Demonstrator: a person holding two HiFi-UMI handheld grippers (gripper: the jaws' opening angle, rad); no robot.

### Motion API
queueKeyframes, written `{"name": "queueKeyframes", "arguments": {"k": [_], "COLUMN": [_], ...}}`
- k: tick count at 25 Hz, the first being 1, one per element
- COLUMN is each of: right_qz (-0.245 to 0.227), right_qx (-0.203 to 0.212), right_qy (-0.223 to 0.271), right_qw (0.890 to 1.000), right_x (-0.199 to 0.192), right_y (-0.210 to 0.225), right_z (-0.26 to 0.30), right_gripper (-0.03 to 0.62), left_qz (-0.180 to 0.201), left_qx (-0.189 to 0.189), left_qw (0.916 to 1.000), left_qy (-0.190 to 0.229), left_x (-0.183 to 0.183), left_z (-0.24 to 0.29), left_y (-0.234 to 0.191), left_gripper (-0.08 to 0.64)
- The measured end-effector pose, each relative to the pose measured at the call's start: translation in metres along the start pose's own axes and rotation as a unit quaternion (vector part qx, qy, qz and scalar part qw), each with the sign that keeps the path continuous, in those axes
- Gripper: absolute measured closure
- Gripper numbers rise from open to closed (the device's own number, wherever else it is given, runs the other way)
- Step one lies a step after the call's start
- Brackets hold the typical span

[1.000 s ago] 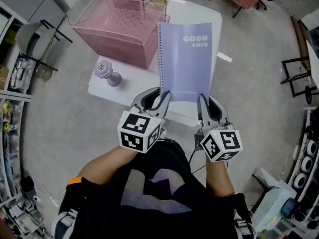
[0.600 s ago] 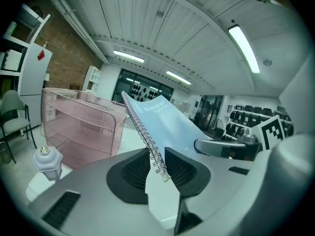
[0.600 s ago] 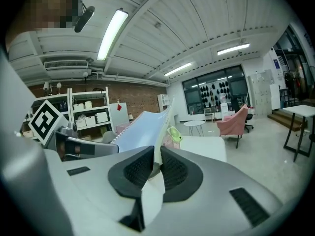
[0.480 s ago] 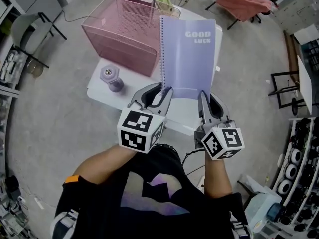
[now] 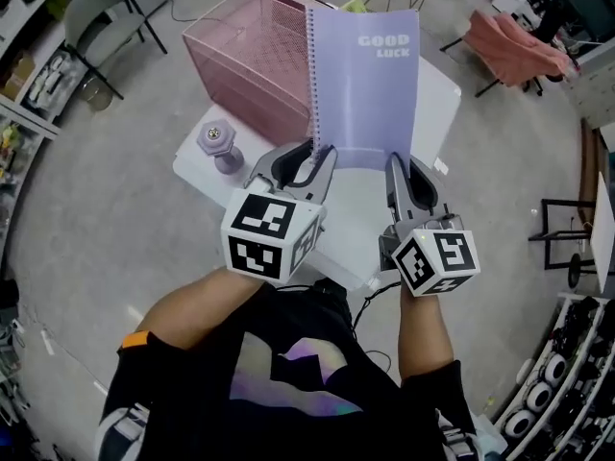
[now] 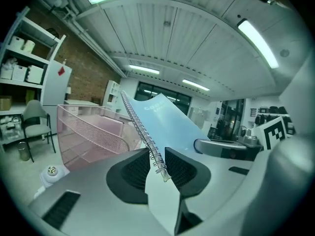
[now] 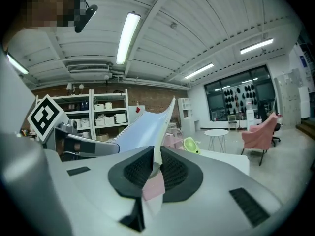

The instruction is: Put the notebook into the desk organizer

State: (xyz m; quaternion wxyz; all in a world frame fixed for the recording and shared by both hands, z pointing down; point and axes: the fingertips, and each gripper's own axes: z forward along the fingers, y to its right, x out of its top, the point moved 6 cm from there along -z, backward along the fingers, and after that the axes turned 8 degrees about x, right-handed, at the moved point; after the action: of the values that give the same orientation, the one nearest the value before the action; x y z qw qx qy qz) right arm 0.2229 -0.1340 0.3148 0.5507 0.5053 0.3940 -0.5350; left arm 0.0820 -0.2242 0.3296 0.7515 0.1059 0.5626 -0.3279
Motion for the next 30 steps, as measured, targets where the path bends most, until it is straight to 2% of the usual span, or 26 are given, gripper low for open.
{"name": "queueKeyframes", "arguments": {"k": [6, 9, 13, 16, 23, 26, 30], "right_qz": [-0.030, -0.045, -0.054, -0.052, -0.063, -0.069, -0.066], "right_qx": [0.120, 0.169, 0.220, 0.241, 0.267, 0.274, 0.282], "right_qy": [-0.018, -0.027, -0.028, -0.029, -0.034, -0.043, -0.059], "right_qw": [0.992, 0.984, 0.974, 0.969, 0.961, 0.958, 0.955], "right_x": [0.021, 0.032, 0.044, 0.054, 0.068, 0.068, 0.064], "right_y": [0.069, 0.085, 0.090, 0.090, 0.074, 0.073, 0.077], "right_z": [0.036, 0.057, 0.083, 0.100, 0.139, 0.159, 0.182], "right_gripper": [0.548, 0.548, 0.548, 0.548, 0.548, 0.548, 0.548], "left_qz": [-0.040, -0.049, -0.038, -0.031, -0.037, -0.037, -0.015], "left_qx": [0.119, 0.177, 0.248, 0.283, 0.332, 0.351, 0.371], "left_qw": [0.9919, 0.9828, 0.9677, 0.9586, 0.9423, 0.9348, 0.9254], "left_qy": [0.019, 0.021, 0.020, 0.010, -0.009, -0.037, -0.073], "left_x": [0.014, 0.022, 0.035, 0.047, 0.066, 0.068, 0.077], "left_z": [0.041, 0.052, 0.056, 0.059, 0.060, 0.069, 0.081], "left_y": [0.026, 0.029, 0.027, 0.021, -0.006, -0.017, -0.026], "left_gripper": [0.459, 0.453, 0.448, 0.443, 0.439, 0.434, 0.426]}}
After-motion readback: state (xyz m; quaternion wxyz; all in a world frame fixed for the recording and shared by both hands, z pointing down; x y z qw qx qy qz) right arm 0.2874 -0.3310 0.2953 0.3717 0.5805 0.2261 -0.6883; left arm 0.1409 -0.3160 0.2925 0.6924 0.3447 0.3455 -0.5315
